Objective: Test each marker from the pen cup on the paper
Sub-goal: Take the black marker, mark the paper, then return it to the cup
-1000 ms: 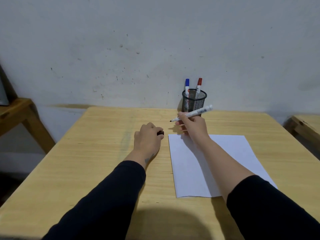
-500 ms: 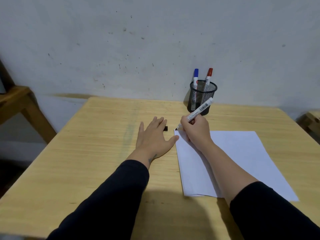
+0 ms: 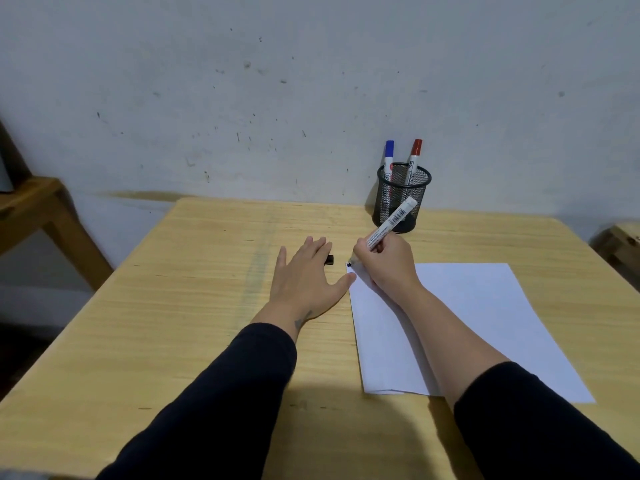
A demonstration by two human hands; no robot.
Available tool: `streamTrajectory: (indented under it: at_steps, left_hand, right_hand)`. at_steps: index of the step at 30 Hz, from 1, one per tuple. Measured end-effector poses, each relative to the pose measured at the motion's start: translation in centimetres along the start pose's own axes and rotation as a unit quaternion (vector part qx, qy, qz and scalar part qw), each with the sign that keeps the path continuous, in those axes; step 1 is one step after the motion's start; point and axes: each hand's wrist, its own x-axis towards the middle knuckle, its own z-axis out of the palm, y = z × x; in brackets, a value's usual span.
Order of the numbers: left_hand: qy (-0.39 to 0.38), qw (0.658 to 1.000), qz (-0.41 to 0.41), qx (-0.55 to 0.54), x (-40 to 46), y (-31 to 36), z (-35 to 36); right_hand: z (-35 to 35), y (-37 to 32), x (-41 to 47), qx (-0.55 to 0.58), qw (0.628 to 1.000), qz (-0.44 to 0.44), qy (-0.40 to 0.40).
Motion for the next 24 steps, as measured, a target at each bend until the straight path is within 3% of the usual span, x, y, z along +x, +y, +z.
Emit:
streamTrajectory:
  at_steps: [3, 7, 11, 15, 24]
  left_hand:
    - [-0.007, 1.000, 0.001, -0.008, -0.1, 0.0, -0.2]
    - [0.024, 0.997, -0.004, -0.071, -0.2, 0.1, -0.4]
    - [0.104, 0.973, -0.042, -0.201, -0.4, 0.5, -0.6]
    - [0.149, 0.896, -0.040, -0.416, 0.3, 1.8, -2.9]
    - [0.142, 0.873, 0.056, -0.463, 2.2, 5.7, -6.7]
  right_hand:
    - [-0.4, -0.3, 0.1, 0.101, 0.993, 0.058, 0.022]
    - [-1.6, -1.5, 0.7, 0.305, 0.942, 0.135, 0.026]
    - [-3.3, -2.5, 1.2, 0.282, 0.950, 0.131, -0.018]
    - [-4.5, -3.3, 1.1, 0.262, 0.959, 0.099, -0.040]
    - [-7.1, -5.7, 1.7, 0.267, 0.962, 0.053, 0.003]
